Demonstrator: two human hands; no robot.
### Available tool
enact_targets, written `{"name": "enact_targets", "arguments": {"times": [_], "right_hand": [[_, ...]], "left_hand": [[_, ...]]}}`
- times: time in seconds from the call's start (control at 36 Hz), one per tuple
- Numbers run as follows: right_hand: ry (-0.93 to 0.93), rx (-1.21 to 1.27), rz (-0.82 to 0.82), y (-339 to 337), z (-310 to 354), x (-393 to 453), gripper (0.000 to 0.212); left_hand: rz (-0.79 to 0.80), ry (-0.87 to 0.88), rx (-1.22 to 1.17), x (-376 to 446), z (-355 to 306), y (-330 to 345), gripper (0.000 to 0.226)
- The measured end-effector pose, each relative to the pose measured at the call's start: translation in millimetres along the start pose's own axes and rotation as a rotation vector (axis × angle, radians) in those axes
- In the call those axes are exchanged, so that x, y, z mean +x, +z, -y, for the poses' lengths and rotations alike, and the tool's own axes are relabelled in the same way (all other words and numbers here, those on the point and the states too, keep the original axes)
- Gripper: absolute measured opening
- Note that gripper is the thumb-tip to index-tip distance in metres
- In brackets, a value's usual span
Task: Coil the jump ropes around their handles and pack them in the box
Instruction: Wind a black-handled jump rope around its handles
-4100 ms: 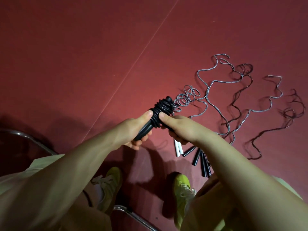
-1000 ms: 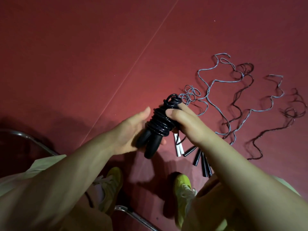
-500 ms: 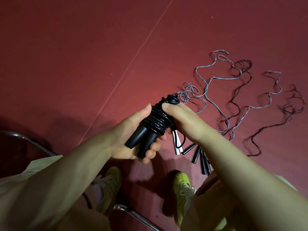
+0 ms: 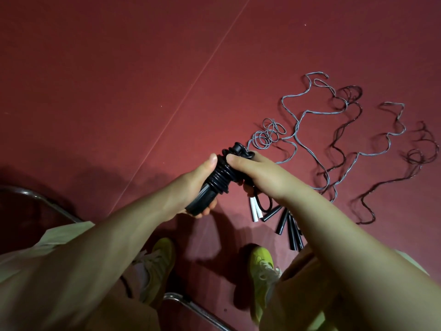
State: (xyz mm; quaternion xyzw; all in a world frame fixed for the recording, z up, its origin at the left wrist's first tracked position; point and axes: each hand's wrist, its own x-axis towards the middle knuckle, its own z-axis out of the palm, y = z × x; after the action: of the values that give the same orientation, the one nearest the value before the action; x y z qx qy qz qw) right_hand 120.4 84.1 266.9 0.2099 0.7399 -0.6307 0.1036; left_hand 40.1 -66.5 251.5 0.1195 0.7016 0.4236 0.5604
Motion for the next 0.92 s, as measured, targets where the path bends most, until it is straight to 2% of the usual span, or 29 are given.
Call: {"name": "enact_targets", "arguments": {"times": [0.11,0.25,0.36,0.47,0.56,0.61,0.69,0.72,0.81,0.86,0.92], "right_hand": [[-0.044,0.036,-0.015,-1,4,-2,0.02],[-0.072,0.043,0.029,-4,7,-6,0.014],[-0.088,0.041,0.077,-5,9,-9,0.019],[-0.127,0.037,0.134,-5,9,-9,0.013],[-0.109,0.027,0.149,-4,11,-10,0.017],[-0.084,0.038,0.139,-3,9,-10,0.005],[0.019,0.047,0.109,-8,7,-9,0.043],[0.056,0.04,0.103,-11,7,-8,0.044],[0.146,0.053,0.056,-21,6,-7,0.033],[0.157,0.061,0.012,-25,4,-5,0.033],[0.144,0.077,-0.034,-26,2,-3,0.022]], "left_hand": [[-0.045,0.065,0.006,-5,-4,2,0.077],[-0.022,0.088,-0.086,-9,-9,1,0.059],[-0.085,0.165,-0.107,-10,-9,0,0.035],[-0.021,0.275,-0.052,-11,-10,0,0.042],[-0.011,0.357,-0.026,-14,-11,2,0.034],[-0.032,0.37,-0.056,-14,-10,2,0.029],[-0.118,0.368,-0.103,-9,-10,-2,0.02],[-0.151,0.368,-0.128,-8,-10,-4,0.016],[-0.232,0.362,-0.229,-5,-11,-9,0.014],[-0.271,0.354,-0.298,-4,-14,-12,0.007],[-0.283,0.344,-0.349,-4,-17,-13,0.011]]}}
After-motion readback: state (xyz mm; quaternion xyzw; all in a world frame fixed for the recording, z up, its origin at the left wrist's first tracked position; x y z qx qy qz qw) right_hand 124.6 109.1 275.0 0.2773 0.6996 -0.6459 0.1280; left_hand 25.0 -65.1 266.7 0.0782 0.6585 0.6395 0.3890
